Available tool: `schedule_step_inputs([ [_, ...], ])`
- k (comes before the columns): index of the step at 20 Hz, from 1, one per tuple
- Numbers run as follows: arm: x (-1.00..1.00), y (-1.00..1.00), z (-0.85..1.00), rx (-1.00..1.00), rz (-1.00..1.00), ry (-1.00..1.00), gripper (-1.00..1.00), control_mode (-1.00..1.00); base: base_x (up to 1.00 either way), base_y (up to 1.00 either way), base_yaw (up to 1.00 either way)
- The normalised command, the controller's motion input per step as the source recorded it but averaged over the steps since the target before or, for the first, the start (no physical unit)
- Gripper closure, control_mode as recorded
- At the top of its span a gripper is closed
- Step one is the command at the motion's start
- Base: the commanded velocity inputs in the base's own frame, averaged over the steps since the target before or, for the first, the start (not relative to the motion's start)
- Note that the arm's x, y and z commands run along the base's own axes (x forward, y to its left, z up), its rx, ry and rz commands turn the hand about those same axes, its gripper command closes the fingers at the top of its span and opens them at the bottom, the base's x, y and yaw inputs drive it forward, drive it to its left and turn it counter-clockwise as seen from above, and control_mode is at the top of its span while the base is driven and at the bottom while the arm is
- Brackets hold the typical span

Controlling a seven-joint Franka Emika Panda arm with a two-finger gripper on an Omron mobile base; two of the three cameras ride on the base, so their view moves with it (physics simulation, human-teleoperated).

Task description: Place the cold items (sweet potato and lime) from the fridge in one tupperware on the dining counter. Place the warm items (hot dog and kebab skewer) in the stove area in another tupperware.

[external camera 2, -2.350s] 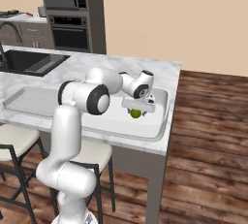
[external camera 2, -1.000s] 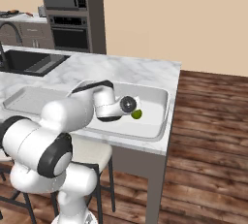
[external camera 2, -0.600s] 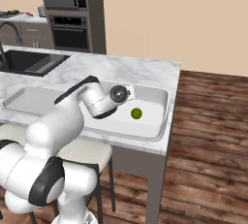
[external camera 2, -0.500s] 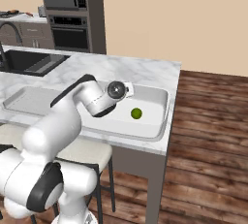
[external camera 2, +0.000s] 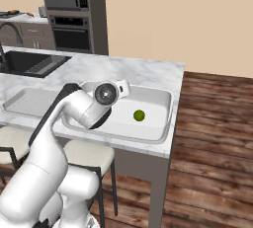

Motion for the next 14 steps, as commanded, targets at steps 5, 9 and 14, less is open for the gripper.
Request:
schedule_step_inputs([
  [5, -0.87, 0.34, 0.18, -0.18, 0.00, -0.02, -1.00, -1.00, 0.00, 0.00, 0.00],
  [9, -0.87, 0.33, 0.09, -0.28, 0.00, 0.00, -1.00, -1.00, 0.00, 0.00, 0.00],
  [14, -0.88, 0.06, 0.00, -0.05, -0.11, 0.00, -1.00, -1.00, 0.00, 0.00, 0.00],
])
